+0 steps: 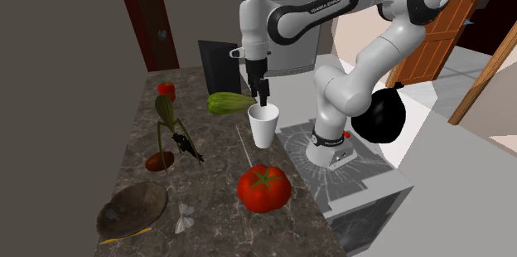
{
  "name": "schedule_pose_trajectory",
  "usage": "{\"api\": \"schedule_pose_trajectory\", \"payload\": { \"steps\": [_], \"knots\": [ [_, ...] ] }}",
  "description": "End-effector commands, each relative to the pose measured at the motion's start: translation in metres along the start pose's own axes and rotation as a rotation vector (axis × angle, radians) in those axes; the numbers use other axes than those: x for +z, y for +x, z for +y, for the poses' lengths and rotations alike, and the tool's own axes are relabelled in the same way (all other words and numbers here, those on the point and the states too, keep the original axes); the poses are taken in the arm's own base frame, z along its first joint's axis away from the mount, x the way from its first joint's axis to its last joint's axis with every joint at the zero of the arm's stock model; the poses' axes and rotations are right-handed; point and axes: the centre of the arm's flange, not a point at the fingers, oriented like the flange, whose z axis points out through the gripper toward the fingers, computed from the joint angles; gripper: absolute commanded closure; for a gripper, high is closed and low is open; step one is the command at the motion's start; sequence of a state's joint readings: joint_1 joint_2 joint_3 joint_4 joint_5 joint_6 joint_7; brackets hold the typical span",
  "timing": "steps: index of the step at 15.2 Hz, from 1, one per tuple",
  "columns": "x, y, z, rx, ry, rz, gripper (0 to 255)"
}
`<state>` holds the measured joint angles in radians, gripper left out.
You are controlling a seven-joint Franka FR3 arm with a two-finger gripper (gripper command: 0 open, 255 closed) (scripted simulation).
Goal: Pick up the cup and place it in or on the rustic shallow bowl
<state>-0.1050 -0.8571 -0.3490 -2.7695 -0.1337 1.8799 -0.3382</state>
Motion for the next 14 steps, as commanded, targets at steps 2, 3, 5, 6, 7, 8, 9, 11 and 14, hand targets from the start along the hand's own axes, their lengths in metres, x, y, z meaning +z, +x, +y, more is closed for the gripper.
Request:
{"api": "schedule_pose_trajectory", "payload": {
  "steps": [2,3,5,6,7,8,9,11,14],
  "knots": [
    [0.017,-0.004,0.021,-0.027,0.008,0.013,0],
    [0.023,-0.004,0.021,-0.027,0.008,0.013,0],
    [0.033,-0.004,0.021,-0.027,0.008,0.013,0],
    [0.038,-0.003,0.021,-0.027,0.008,0.013,0],
    [0.044,-0.003,0.021,-0.027,0.008,0.013,0],
    [0.049,-0.003,0.021,-0.027,0.008,0.013,0],
    [0.052,-0.003,0.020,-0.027,0.008,0.013,0],
    [0.052,-0.003,0.020,-0.027,0.008,0.013,0],
    [0.052,-0.003,0.020,-0.027,0.008,0.013,0]
  ]
}}
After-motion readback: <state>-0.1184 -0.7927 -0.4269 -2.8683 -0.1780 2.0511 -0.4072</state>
